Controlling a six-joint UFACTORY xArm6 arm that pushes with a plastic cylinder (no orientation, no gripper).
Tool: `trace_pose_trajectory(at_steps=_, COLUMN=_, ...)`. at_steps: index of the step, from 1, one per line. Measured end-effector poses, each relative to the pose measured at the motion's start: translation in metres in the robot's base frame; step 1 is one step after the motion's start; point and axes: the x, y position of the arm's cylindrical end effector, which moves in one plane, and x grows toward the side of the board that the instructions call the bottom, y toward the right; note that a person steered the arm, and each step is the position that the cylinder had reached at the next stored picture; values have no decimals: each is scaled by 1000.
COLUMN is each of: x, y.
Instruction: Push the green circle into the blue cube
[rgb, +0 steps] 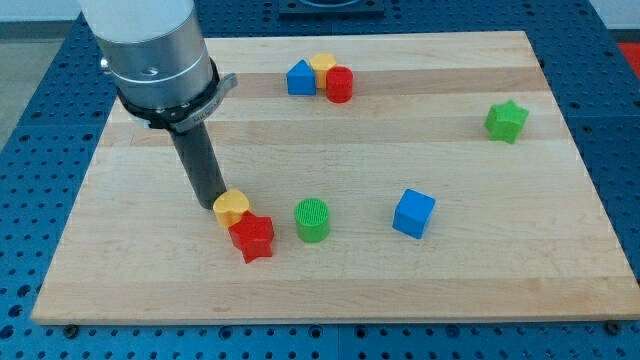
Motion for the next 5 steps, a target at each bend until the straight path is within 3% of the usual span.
trace_pose_trajectory(at_steps=5, x=22, y=-7)
